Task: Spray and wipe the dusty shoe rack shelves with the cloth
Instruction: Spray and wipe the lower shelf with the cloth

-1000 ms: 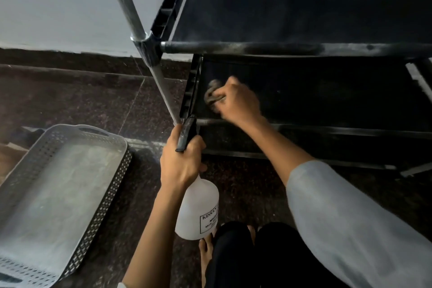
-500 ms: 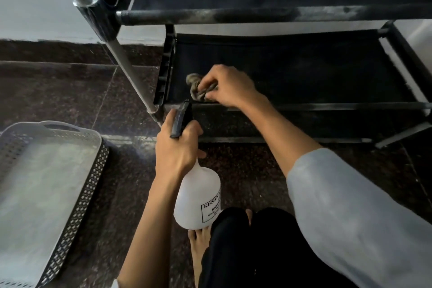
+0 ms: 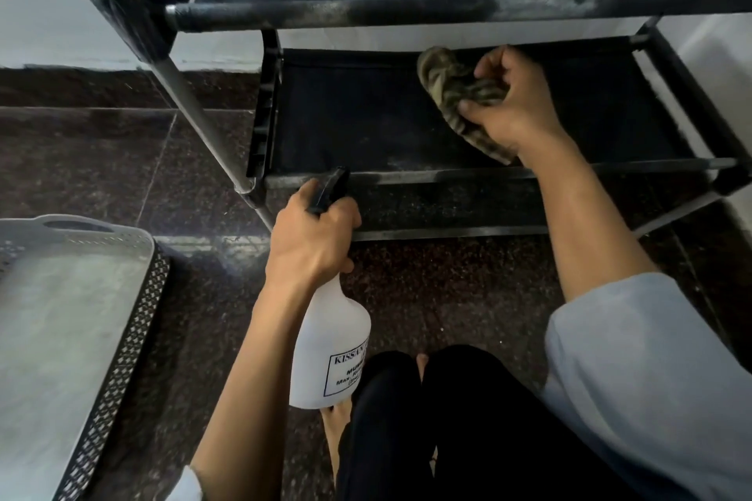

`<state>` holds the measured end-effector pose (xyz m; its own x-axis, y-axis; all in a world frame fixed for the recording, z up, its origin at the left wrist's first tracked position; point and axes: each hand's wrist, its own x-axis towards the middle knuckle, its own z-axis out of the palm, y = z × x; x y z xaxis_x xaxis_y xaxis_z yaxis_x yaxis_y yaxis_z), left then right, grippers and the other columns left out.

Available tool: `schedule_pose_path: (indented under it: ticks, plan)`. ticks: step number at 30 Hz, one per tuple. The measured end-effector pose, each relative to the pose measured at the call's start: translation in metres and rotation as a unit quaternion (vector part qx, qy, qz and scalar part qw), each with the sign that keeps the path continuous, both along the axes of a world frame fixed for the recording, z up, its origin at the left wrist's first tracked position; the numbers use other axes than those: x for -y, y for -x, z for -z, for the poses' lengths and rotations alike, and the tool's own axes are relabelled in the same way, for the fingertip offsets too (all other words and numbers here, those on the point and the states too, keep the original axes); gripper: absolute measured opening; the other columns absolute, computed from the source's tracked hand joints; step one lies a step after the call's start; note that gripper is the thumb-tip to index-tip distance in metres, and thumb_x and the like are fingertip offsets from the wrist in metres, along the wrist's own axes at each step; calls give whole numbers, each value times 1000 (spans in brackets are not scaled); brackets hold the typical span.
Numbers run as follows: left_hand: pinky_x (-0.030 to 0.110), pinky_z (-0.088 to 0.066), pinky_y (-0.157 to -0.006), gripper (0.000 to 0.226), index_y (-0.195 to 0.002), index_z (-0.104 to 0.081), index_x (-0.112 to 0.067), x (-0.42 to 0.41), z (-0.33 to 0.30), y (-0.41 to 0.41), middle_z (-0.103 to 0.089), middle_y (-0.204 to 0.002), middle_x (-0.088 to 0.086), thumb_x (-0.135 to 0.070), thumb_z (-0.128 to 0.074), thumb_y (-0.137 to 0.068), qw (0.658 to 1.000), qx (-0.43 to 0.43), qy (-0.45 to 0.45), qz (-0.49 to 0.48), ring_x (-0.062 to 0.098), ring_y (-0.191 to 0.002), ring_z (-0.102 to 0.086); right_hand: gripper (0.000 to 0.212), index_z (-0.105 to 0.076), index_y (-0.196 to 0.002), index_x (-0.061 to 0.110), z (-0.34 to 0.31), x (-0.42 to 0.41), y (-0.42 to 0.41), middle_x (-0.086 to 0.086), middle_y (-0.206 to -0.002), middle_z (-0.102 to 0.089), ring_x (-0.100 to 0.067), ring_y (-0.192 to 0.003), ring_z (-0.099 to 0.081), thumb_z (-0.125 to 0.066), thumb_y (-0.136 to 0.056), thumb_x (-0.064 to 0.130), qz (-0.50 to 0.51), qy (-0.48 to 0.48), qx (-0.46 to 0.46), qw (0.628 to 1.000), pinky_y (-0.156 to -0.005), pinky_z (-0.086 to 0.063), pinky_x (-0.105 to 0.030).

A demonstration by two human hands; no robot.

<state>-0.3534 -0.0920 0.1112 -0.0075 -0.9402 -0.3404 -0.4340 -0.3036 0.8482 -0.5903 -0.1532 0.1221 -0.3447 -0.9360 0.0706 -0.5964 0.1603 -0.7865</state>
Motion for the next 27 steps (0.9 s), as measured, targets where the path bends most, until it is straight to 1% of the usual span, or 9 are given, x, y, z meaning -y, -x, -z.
schedule_pose_path:
  ticks: [6, 9, 12, 15, 18, 20, 22, 25, 27]
  plan:
    - [20, -40, -43, 10, -70, -55, -17, 1, -13, 19, -56, -54, 0, -17, -55, -80, 999, 15, -7, 32, 17, -35, -56, 46, -56, -115, 26, -8, -5, -19, 14, -113, -60, 8, -103, -54, -73, -78, 4, -140, -17, 46, 989, -88, -41, -5]
    - [22, -43, -44, 11, -69, -55, -16, 0, -14, 23, -57, -56, 4, -15, -55, -80, 999, -2, -4, 38, 16, -33, -55, 46, -60, -118, 24, -2, -5, -19, 16, -112, -60, 8, -101, -54, -71, -80, 2, -144, -32, 49, 988, -84, -40, 1]
    - [41, -53, -64, 10, -70, -56, -16, 0, -17, 29, -64, -71, 12, -15, -55, -80, 998, -17, -16, 57, 19, -36, -56, 46, -60, -120, 21, 1, -6, -13, 14, -114, -60, 4, -106, -54, -71, -80, 2, -117, -13, 67, 991, -85, -40, 0]
    - [35, -49, -58, 14, -69, -51, -19, 1, -18, 35, -56, -55, 5, -13, -56, -81, 999, -5, -5, 53, 22, -42, -55, 45, -59, -121, 22, 0, -9, -4, 14, -112, -59, 6, -103, -53, -69, -82, 3, -90, 18, 81, 992, -84, -40, 0]
    - [29, -43, -53, 15, -65, -54, -16, 3, -15, 36, -51, -44, -4, -15, -55, -80, 999, 9, 19, 32, 16, -34, -53, 43, -60, -121, 23, -2, -9, 8, 12, -116, -59, 2, -108, -54, -69, -83, 5, -64, 32, 75, 995, -92, -42, -8]
    - [30, -43, -55, 13, -67, -55, -15, 4, -14, 33, -52, -51, -1, -14, -55, -79, 1000, -1, 5, 23, 15, -32, -52, 43, -60, -120, 30, 1, -6, 22, 10, -123, -58, -5, -115, -54, -71, -82, 12, -38, 13, 20, 999, -101, -43, -23]
    - [34, -46, -59, 11, -69, -56, -15, 3, -14, 30, -55, -64, 2, -12, -56, -79, 999, -24, -21, 23, 14, -32, -52, 42, -59, -120, 35, 4, -5, 35, 7, -129, -55, -11, -118, -52, -71, -83, 19, 10, -58, -64, 996, -102, -43, -33]
    - [36, -50, -63, 6, -78, -61, -10, 1, -14, 24, -58, -71, 6, -10, -56, -79, 998, -48, -27, -2, 12, -34, -53, 39, -60, -122, 32, 2, -1, 30, 3, -125, -60, -18, -115, -56, -69, -85, 26, 75, -153, -163, 972, -90, -45, -32]
    - [37, -48, -60, 11, -83, -62, -6, 2, -12, 20, -56, -69, 11, -12, -56, -76, 998, -52, -19, -22, 16, -34, -52, 35, -64, -119, 30, -1, 11, -3, 4, -117, -66, -16, -108, -61, -69, -84, 32, 18, -142, -177, 974, -82, -45, -26]
